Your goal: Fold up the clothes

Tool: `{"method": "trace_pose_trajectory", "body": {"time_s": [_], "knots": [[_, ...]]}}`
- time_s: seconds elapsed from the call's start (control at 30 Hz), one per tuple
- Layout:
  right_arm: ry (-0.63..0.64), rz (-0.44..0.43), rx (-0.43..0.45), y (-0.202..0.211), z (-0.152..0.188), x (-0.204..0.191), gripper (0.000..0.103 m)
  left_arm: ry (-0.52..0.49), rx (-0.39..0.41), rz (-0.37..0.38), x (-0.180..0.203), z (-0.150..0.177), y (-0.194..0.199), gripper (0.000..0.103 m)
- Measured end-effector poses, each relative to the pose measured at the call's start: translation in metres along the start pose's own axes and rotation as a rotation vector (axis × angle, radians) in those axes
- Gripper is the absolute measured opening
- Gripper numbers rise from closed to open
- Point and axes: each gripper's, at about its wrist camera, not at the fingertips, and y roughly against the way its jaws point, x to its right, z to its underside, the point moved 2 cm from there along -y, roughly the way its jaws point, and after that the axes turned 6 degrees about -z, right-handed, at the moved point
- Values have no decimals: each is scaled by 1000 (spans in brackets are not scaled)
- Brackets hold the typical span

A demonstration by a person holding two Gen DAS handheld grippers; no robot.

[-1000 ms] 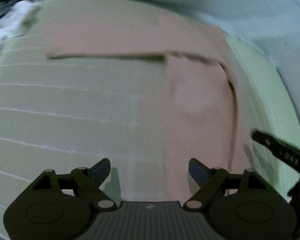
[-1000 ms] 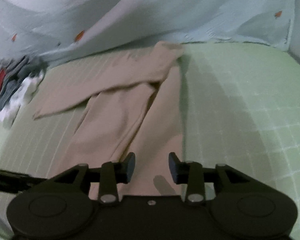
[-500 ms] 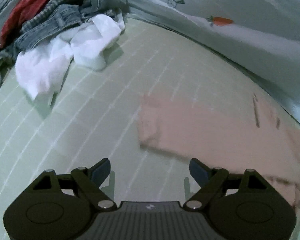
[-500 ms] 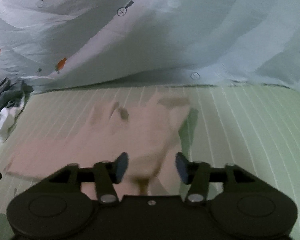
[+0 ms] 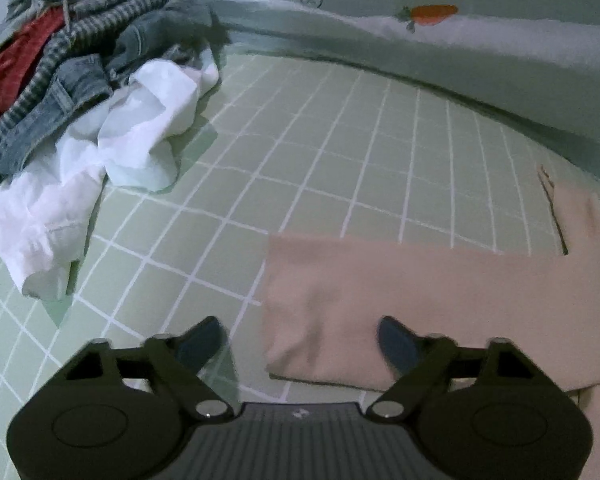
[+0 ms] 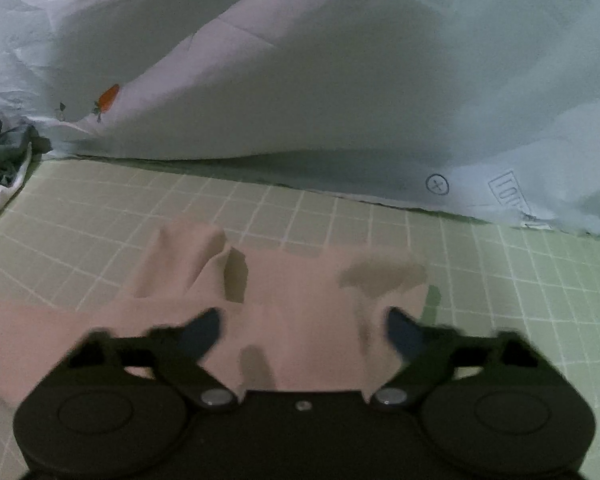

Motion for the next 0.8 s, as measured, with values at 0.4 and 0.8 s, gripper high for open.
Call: {"method": "trace_pose_trajectory", "body": {"time_s": [0.4, 0.8], "knots": [[-220, -87, 94, 33, -21, 48, 5, 40, 183, 117, -8, -34, 64, 5], [-341, -211, 200, 57, -36, 54, 5, 115, 447, 196, -34, -86, 189, 5]]}}
